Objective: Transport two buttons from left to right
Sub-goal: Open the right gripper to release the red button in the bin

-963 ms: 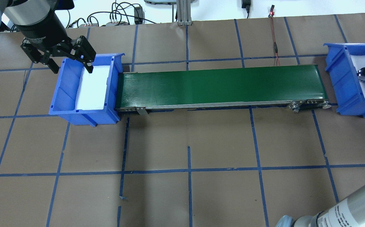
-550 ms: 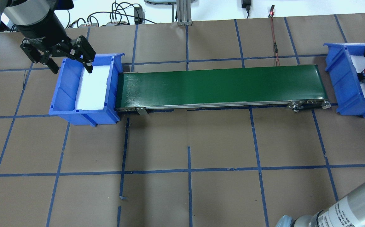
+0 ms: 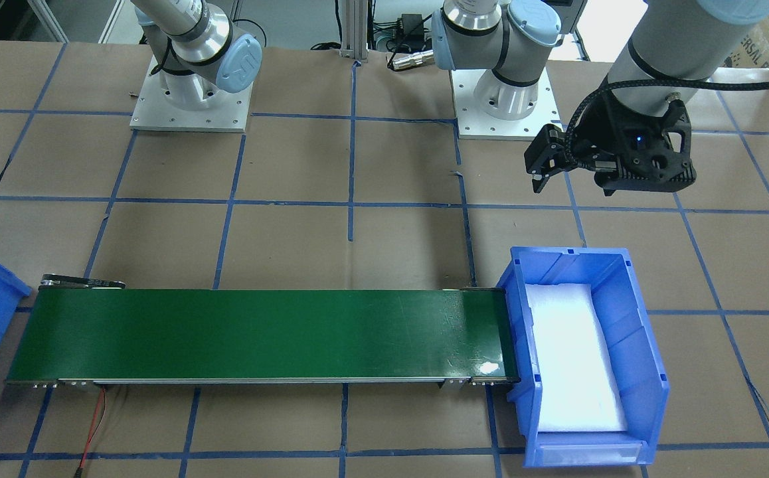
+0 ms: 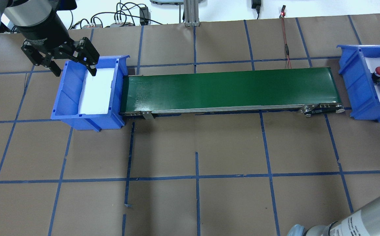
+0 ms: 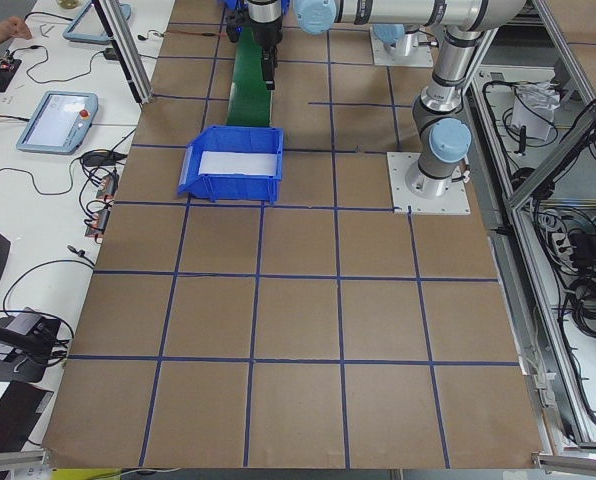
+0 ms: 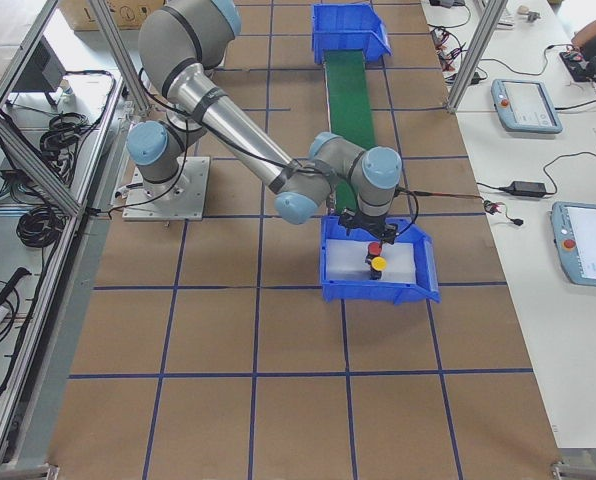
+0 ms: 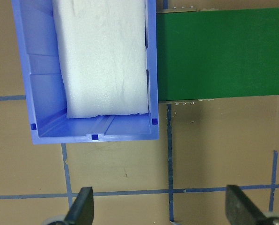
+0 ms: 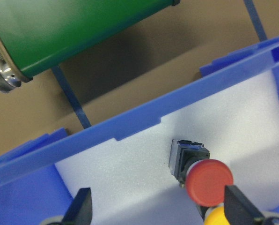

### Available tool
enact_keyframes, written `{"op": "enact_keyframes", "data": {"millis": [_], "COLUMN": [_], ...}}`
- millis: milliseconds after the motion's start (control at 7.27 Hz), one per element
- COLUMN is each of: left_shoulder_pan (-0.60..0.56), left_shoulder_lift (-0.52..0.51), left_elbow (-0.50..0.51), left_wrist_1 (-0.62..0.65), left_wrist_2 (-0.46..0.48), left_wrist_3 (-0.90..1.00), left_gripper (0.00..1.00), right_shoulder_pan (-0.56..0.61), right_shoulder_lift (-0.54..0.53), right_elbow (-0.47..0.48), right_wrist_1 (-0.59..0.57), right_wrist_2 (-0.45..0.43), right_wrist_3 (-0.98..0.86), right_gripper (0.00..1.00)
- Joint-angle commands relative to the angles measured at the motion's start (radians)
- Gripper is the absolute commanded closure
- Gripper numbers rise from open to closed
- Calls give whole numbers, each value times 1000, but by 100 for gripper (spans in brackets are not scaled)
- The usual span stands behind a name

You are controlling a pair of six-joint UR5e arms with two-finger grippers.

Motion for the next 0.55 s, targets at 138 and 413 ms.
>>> {"op": "enact_keyframes", "data": {"millis": [138, 413], "left_shoulder_pan": [0, 0], "left_shoulder_lift": [0, 0], "left_elbow": [0, 0], "left_wrist_1": [0, 1], "left_wrist_2": [0, -2], "left_wrist_3": [0, 1], "left_gripper": [0, 0], "right_shoulder_pan": [38, 161], "right_shoulder_lift": [-69, -152], "right_elbow": [-29, -116], "right_wrist_1": [132, 308], "right_wrist_2": [6, -8], "right_wrist_3": [3, 118], "right_gripper": [0, 0]}}
